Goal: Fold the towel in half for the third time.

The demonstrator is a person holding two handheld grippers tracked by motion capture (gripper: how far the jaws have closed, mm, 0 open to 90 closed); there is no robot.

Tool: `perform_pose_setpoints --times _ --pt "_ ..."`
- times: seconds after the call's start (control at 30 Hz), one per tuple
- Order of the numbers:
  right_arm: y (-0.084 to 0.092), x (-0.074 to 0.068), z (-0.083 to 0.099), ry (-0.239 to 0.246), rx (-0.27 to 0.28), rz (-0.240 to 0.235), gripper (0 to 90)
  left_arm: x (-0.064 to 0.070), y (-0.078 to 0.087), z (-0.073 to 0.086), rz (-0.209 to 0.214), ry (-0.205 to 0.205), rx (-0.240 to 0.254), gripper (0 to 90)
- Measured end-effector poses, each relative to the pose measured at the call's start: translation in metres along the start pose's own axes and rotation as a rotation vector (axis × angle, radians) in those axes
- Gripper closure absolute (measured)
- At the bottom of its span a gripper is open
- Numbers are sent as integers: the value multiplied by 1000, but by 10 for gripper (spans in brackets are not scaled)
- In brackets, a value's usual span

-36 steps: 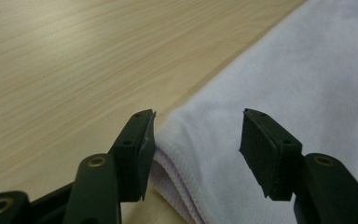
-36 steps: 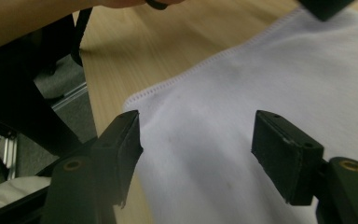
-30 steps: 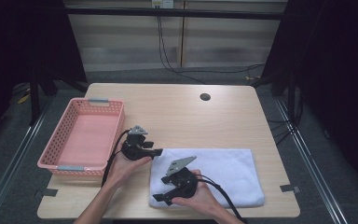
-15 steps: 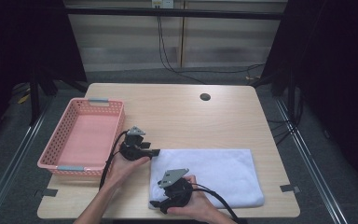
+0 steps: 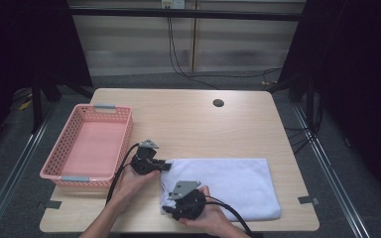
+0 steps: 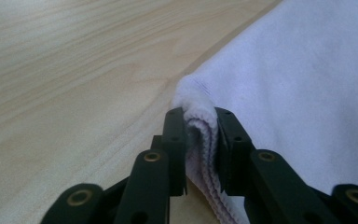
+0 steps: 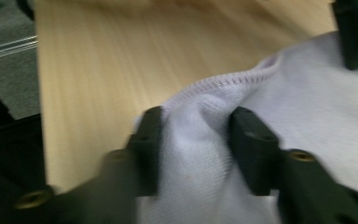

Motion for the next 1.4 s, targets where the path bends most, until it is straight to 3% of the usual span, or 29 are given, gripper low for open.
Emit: perform_pose_setpoints --times 0.07,0.17,0.2,0.27,0.4,0.5,0.63,0.8,0.93,1.07,1.2,1.3,1.4 --pt "1 3 -1 -3 -8 16 696 -2 0 0 28 32 11 791" --pt "0 4 -2 -13 -17 20 719 -4 3 -1 52 58 27 795" --pt "1 5 -3 -37 -20 13 735 -4 4 -2 57 70 36 797" --pt "4 10 -2 -99 -19 -11 771 -2 8 -5 73 65 52 801" --pt "8 14 -2 -133 -4 -33 782 3 15 -11 99 60 81 801" --pt "20 18 -4 -164 42 -60 785 8 21 -15 108 54 108 801" --pt "33 23 -9 -204 94 -86 789 9 32 -22 113 65 139 801" --pt "41 26 -20 -199 121 -85 789 9 37 -30 94 64 138 801" --pt "45 30 -26 -213 163 -95 788 10 47 -36 108 72 172 802" --pt "47 30 -34 -222 206 -109 788 10 59 -39 94 61 185 802" --pt "36 26 -36 -192 173 -92 782 5 53 -34 64 77 146 801" --pt "27 28 -33 -197 144 -92 773 -3 44 -30 41 85 112 800" --pt "7 31 -30 -212 87 -94 686 -9 36 -25 41 108 112 798"
Point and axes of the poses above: each handheld gripper's, and its own axes: y roughly backward along the jaws, z roughly out of its underside, x roughly to its right, the point moved 1 cm from there along -y, roughly forward along the jaws, and after that the axes turned 1 degree about x, right-handed, at the moved point
